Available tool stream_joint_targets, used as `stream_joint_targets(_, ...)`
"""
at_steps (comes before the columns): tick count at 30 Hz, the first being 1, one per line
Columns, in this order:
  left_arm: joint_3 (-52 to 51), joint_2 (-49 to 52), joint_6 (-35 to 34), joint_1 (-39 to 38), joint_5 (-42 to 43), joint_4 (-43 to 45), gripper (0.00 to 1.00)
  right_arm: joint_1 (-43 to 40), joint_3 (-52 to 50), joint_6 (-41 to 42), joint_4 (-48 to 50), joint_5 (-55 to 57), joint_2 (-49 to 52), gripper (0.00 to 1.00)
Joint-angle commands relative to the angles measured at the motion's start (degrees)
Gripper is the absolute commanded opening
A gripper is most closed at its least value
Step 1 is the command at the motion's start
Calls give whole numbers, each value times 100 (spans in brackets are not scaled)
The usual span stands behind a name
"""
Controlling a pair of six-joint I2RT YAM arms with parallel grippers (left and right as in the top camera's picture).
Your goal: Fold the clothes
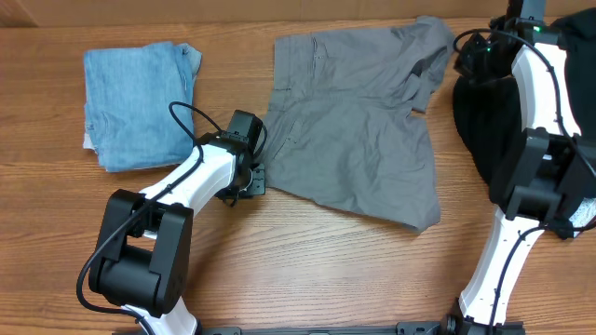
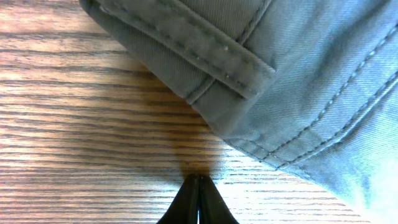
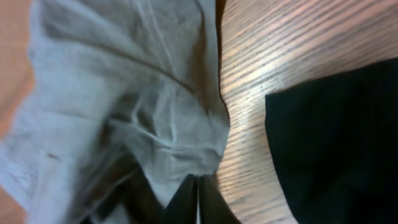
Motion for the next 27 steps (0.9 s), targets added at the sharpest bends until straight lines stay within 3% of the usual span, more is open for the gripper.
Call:
stream_joint_targets(1,-142,109,-103,24,-262,24,4,317,-350,-476,153,223,-70,4)
stream_joint_targets(17,-142,109,-125,24,-262,11,4,1049,-1462,-363,1989,1733,-35,4)
stream_joint_targets(27,-142,109,-457,26,-551,-358,4,863,-1427,-365,1233,3410,330,4)
